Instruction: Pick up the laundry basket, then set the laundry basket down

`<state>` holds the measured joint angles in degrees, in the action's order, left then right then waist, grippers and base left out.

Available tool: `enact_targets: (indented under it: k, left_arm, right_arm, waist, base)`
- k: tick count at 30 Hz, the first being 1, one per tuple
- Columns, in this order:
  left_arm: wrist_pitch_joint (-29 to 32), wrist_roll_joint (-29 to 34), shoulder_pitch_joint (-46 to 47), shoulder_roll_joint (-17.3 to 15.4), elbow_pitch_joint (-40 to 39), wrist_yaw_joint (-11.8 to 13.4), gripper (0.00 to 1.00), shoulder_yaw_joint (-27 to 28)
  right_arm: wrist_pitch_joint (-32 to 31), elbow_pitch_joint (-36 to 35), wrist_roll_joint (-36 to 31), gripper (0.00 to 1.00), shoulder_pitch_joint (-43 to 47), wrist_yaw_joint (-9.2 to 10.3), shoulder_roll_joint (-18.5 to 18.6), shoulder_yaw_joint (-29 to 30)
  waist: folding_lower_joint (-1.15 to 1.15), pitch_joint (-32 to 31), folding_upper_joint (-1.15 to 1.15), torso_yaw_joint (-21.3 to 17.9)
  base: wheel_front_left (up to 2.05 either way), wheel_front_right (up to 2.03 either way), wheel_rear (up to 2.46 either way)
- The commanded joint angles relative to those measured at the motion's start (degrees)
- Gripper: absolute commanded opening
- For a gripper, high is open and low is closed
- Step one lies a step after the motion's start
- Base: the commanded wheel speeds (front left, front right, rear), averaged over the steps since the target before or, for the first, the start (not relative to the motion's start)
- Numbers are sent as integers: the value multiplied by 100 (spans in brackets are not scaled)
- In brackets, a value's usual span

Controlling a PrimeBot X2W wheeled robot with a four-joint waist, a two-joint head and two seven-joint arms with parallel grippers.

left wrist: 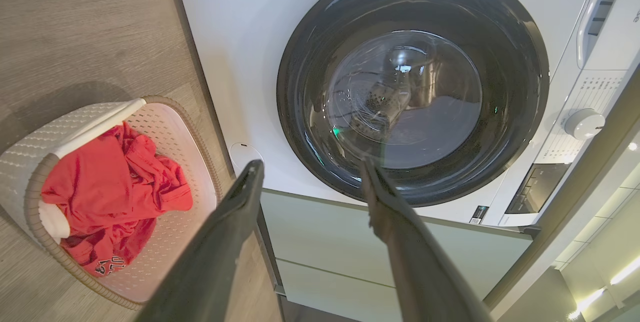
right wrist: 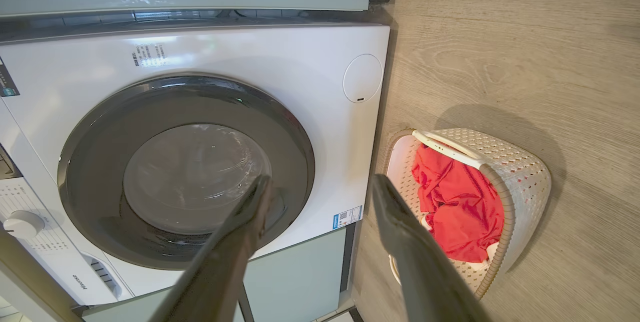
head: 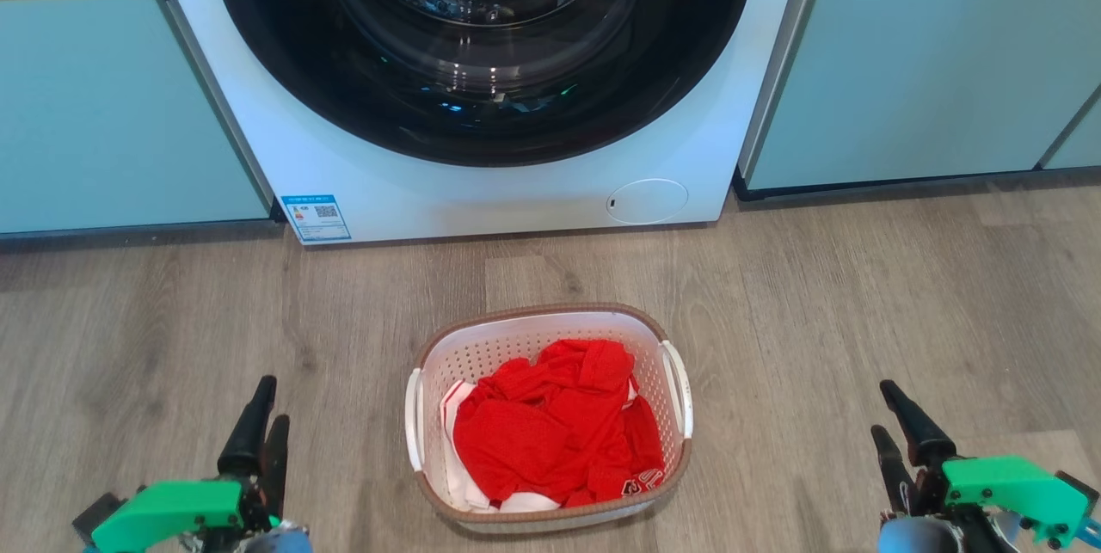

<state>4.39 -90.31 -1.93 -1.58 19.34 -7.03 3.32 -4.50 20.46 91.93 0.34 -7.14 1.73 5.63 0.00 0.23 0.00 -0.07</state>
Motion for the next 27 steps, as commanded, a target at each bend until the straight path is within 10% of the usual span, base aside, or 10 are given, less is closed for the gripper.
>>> enact_targets:
  k: [1, 27]
  left_arm:
    - [-52, 84, 258, -49, -239, 2, 100, -3]
    - [-472, 2303, 353, -67, -1056, 418, 100, -398]
  right_arm:
    - [68, -225, -91, 100, -214, -5, 35, -26]
    - [487, -927, -2348, 100, -304, -11, 53, -433]
  waist:
    - [0, 0, 0, -1]
    - [0, 29, 0, -39]
  base:
    - [0, 0, 0]
    - [0, 0, 0]
